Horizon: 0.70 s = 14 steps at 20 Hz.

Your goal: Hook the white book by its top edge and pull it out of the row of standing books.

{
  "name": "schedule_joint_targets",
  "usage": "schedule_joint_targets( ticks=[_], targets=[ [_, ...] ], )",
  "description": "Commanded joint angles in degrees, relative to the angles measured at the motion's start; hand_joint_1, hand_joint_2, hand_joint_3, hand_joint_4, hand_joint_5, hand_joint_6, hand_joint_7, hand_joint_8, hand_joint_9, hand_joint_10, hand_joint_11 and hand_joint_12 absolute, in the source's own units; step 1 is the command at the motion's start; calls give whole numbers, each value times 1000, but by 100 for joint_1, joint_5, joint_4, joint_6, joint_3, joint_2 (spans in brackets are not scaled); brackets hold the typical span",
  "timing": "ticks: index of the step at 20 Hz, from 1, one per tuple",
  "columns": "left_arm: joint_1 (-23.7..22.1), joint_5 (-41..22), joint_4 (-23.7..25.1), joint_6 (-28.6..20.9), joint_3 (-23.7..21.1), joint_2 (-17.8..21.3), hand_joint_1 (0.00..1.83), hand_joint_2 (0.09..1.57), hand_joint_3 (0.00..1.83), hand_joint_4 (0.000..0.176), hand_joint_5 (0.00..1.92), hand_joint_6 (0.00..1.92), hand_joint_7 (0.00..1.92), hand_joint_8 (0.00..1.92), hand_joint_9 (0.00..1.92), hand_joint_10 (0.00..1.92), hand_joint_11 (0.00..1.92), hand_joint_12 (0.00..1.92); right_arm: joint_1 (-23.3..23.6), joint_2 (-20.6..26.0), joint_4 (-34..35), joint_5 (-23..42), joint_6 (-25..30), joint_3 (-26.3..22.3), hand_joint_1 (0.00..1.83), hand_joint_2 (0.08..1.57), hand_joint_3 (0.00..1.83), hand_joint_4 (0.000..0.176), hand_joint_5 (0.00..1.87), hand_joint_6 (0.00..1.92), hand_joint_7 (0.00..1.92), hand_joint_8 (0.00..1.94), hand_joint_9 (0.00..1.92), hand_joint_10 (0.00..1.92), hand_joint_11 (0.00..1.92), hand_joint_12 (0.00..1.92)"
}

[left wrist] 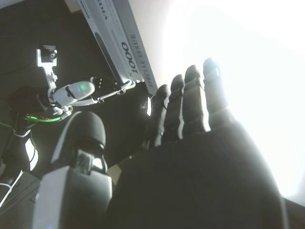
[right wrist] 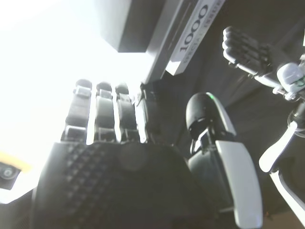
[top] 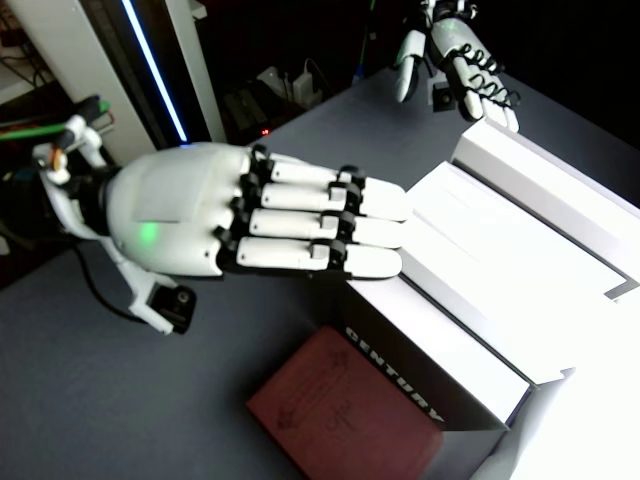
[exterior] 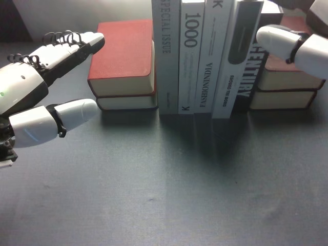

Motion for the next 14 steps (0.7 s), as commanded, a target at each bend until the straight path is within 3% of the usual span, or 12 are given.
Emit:
schedule_joint_targets(
  ticks=[1, 3, 5, 7, 9, 10, 12, 13, 14],
  targets=[
    [-9, -756, -159, -13, 5, 5, 181, 1399, 0, 8, 0, 0, 0, 0, 0, 0, 0, 0, 62, 23, -87, 456, 2, -36, 258, 1488, 1, 0, 427, 820, 168, 11, 5, 3, 0, 0],
    [39, -815, -192, -12, -20, 36, 192, 1401, 0, 15, 0, 0, 0, 0, 0, 0, 0, 0, 62, 60, -207, 502, 3, -150, 211, 1501, 4, 0, 500, 880, 218, 17, 30, 19, 6, 4],
    [99, -879, -256, -10, -53, 81, 184, 1406, 1, 16, 0, 0, 0, 0, 0, 0, 0, 0, -24, 139, -337, 668, 22, -295, 41, 1503, 4, 0, 525, 871, 224, 11, 40, 29, 13, 11],
    [150, -946, -317, -9, -73, 96, 192, 1406, 1, 15, 0, 0, 0, 0, 0, 0, 0, 0, -260, 258, -534, 939, 294, -410, 33, 1491, 0, 0, 556, 797, 219, 5, 23, 76, 0, 349],
    [178, -980, -352, -8, -88, 107, 221, 1396, 0, 19, 0, 0, 0, 0, 0, 0, 0, 0, -566, 374, -699, 1254, 646, -518, 51, 1499, 1, 0, 547, 716, 228, 4, 22, 99, 0, 383],
    [196, -993, -371, -7, -100, 122, 223, 1391, 0, 28, 0, 0, 0, 0, 0, 0, 0, 0, -731, 433, -743, 1395, 728, -593, 18, 1506, 3, 0, 518, 792, 238, 4, 5, 76, 0, 76],
    [248, -1063, -423, 5, -137, 159, 233, 1376, 0, 34, 0, 0, 0, 0, 0, 0, 0, 0, -1052, 526, -899, 1662, 951, -738, 30, 1503, 0, 0, 468, 962, 227, 0, 0, 4, 0, 2],
    [272, -1105, -443, 19, -156, 171, 231, 1368, 0, 38, 0, 0, 0, 0, 0, 0, 0, 0, -1193, 544, -1004, 1769, 1129, -784, 185, 1511, 1, 0, 513, 961, 266, 13, 31, 22, 0, 0],
    [282, -1125, -458, 26, -163, 174, 242, 1365, 0, 40, 0, 0, 0, 0, 0, 0, 0, 0, -1310, 560, -1075, 1818, 1254, -829, 590, 1452, 3, 52, 467, 1597, 303, 24, 65, 46, 26, 27]
  ],
)
